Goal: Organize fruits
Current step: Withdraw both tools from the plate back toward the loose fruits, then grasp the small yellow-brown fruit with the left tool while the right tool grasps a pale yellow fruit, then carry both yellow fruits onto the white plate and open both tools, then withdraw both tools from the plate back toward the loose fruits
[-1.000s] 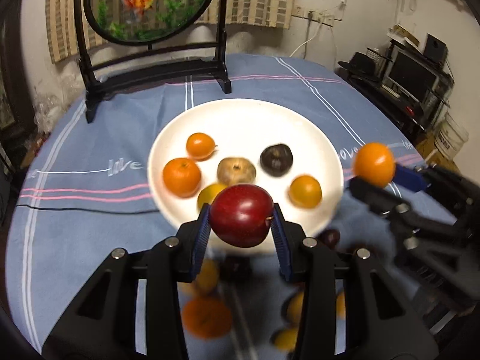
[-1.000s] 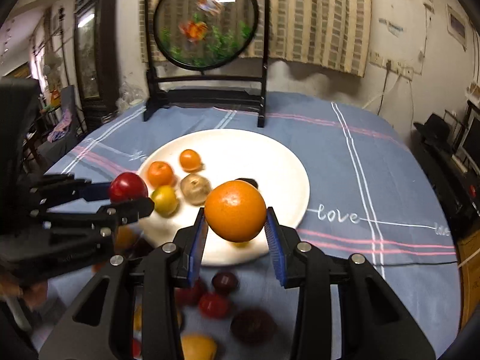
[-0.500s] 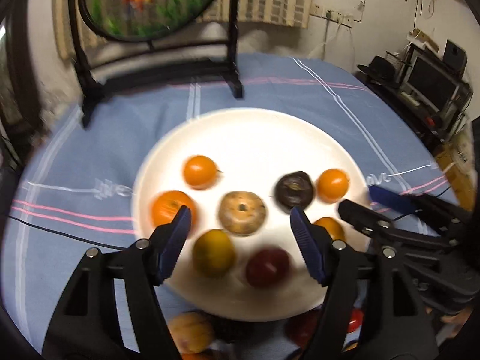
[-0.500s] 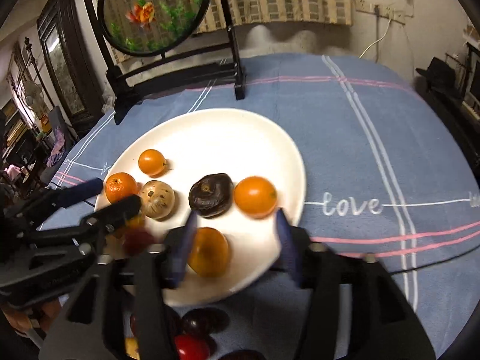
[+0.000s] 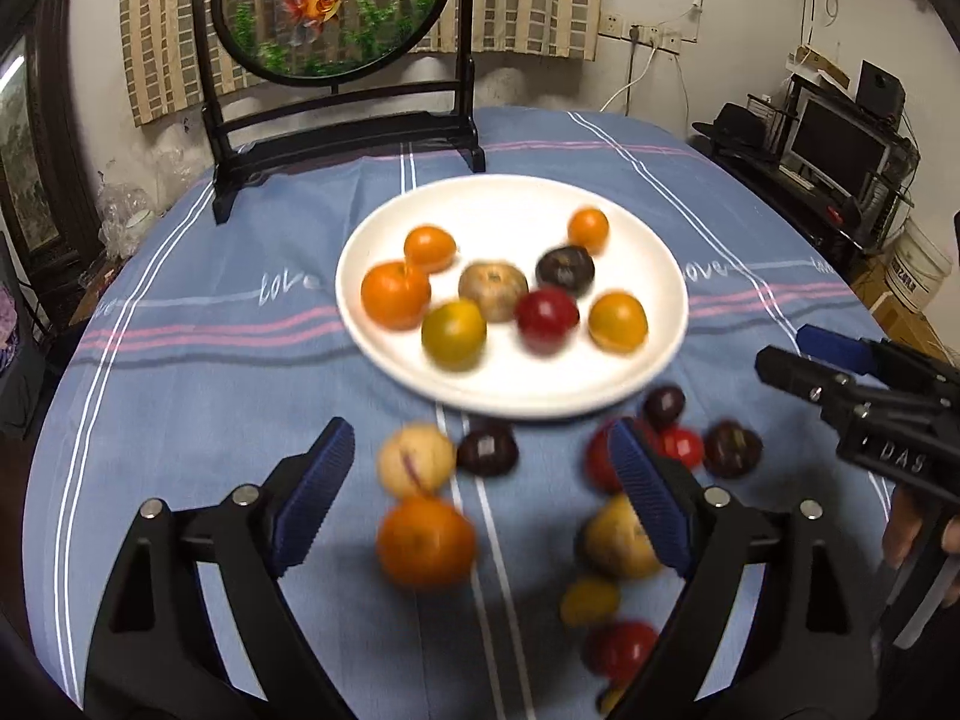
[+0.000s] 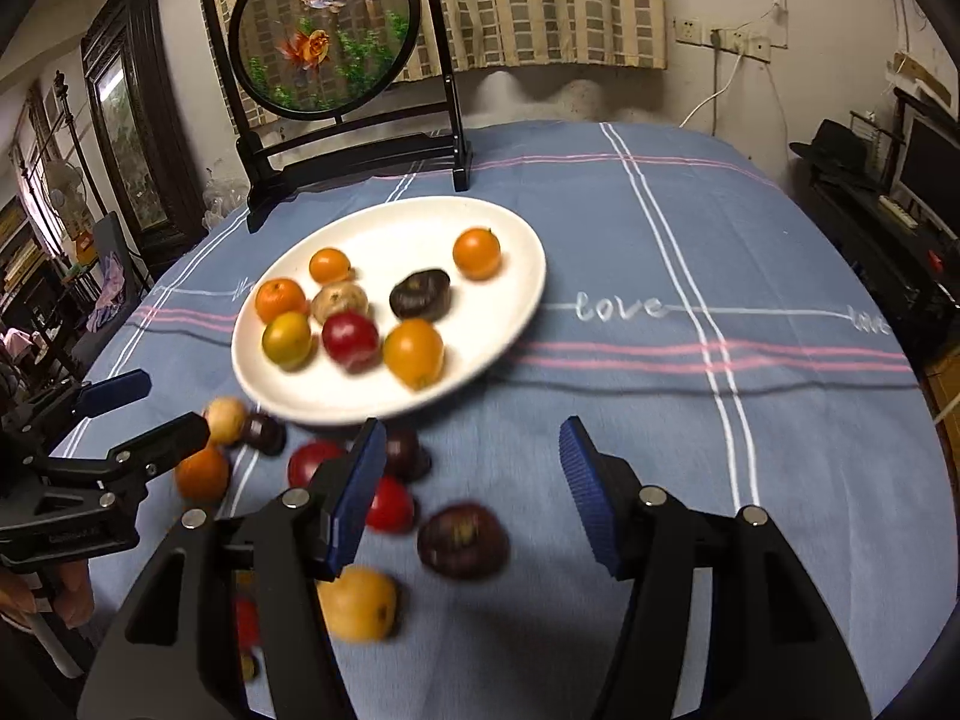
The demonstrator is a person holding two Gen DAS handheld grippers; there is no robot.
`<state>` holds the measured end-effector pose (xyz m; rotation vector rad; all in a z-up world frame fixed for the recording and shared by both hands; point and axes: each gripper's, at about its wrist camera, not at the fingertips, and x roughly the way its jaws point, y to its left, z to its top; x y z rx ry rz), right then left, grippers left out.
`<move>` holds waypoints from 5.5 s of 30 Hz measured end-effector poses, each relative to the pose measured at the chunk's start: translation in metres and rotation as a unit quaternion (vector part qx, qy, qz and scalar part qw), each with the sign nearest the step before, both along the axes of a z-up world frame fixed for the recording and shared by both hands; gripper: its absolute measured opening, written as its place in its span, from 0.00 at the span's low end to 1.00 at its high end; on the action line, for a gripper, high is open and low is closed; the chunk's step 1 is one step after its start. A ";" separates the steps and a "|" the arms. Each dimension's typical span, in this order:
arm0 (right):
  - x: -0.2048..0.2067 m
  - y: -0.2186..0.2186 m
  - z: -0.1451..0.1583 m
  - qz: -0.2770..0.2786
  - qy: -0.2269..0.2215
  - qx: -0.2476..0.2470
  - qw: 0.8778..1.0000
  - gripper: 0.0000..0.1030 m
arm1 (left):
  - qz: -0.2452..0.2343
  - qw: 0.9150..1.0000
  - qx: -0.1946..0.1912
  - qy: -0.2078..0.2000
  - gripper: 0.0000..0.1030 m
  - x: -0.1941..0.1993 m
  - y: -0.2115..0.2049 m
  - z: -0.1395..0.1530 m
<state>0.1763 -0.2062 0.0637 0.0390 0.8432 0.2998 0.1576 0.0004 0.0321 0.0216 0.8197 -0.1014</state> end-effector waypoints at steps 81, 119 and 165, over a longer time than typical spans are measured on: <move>-0.064 0.019 -0.030 0.031 0.044 -0.008 0.999 0.37 | -0.065 0.996 -0.021 0.061 0.27 -0.107 -0.016 -0.052; 0.101 0.067 -0.015 0.018 0.001 -0.078 0.997 0.36 | 0.045 0.999 -0.007 0.027 0.27 0.110 0.002 -0.011; -0.065 0.015 -0.027 0.011 0.040 0.014 0.999 0.61 | 0.070 0.997 -0.008 0.014 0.91 -0.053 0.036 -0.021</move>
